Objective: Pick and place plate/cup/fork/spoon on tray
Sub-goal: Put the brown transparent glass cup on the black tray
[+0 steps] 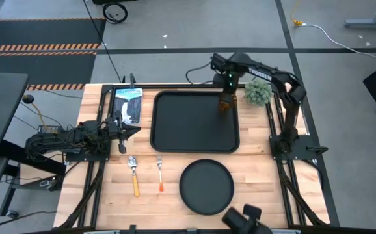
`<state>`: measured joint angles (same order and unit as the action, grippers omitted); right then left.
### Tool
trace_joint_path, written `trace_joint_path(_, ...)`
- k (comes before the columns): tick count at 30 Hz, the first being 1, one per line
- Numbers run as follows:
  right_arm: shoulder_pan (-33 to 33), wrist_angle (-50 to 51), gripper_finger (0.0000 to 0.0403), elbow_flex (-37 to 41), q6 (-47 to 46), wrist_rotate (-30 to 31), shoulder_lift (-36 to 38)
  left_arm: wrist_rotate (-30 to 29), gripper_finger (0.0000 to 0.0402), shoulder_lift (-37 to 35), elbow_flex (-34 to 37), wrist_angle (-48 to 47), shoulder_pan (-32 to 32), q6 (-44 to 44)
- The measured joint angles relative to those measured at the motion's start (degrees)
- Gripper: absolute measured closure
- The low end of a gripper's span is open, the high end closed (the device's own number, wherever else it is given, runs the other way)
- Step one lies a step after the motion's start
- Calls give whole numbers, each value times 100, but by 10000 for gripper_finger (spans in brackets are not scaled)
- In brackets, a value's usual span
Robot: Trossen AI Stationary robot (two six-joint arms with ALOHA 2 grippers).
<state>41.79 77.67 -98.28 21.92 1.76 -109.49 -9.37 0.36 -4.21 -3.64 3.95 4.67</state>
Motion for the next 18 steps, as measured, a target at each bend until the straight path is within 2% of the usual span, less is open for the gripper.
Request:
trace_joint_path(8, 595, 28, 387, -593, 58, -149, -740, 0, 377, 0, -1, -2, 0, 0)
trace_joint_path(18, 824, 32, 382, -542, 24, -392, -774, 0, 377, 0, 0, -4, 0, 0)
